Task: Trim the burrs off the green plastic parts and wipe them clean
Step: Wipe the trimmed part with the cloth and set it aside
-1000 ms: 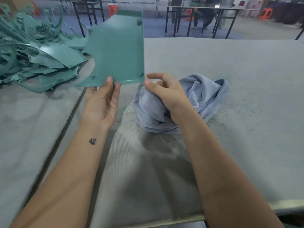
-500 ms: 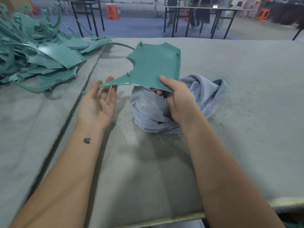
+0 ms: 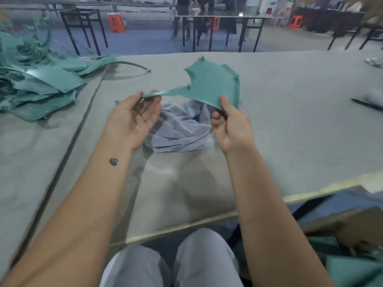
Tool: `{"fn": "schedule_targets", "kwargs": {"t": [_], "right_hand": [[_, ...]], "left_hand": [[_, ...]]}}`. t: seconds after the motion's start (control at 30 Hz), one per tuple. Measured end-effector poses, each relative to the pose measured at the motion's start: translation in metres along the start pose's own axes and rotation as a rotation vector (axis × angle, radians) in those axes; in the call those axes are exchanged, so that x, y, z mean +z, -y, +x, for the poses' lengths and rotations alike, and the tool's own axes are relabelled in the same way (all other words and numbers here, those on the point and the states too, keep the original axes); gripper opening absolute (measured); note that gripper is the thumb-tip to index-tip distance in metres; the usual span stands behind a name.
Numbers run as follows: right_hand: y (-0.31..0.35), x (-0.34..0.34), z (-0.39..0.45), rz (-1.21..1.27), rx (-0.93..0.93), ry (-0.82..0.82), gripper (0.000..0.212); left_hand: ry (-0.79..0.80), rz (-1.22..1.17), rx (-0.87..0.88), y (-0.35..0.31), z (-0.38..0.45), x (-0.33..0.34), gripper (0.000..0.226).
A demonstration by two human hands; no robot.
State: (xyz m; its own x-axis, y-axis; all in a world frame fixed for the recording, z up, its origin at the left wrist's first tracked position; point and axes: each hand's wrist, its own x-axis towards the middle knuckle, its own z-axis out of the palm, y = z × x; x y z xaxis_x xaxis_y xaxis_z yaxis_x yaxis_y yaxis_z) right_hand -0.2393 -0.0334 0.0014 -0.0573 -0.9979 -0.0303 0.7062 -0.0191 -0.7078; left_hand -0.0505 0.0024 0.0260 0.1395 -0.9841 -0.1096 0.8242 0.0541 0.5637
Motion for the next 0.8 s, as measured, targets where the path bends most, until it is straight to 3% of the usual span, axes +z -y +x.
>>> {"fn": "schedule_targets", "kwargs": {"t": [0.23,0.47,0.57,0.63,0.8], "right_hand": [[0.08,-0.129,-0.086,0.055,-0.262,-0.28,0.005],[0.132,-0.278,-0.197,-0.099,-0.487,-0.636,0.006],[0.131,-0.334,-0.244,-0.122,-0.456,-0.788,0.006],[0.126,-0.363,-0.27,-0.164,-0.418,-0.943,0.006],[0.114,-0.401,-0.308,-0.177,-0.578,-1.277,0.02]], "left_hand": [[0.223,0.036,-0.293,0.141,-0.036,0.085,0.015],[0.515,0.56,-0.521,0.303,-0.116,0.155,0.015],[0.612,0.719,-0.604,0.36,-0.149,0.146,0.005],[0.614,0.776,-0.681,0.389,-0.164,0.129,0.011],[0.68,0.912,-0.93,0.429,-0.193,0.084,0.015]]}}
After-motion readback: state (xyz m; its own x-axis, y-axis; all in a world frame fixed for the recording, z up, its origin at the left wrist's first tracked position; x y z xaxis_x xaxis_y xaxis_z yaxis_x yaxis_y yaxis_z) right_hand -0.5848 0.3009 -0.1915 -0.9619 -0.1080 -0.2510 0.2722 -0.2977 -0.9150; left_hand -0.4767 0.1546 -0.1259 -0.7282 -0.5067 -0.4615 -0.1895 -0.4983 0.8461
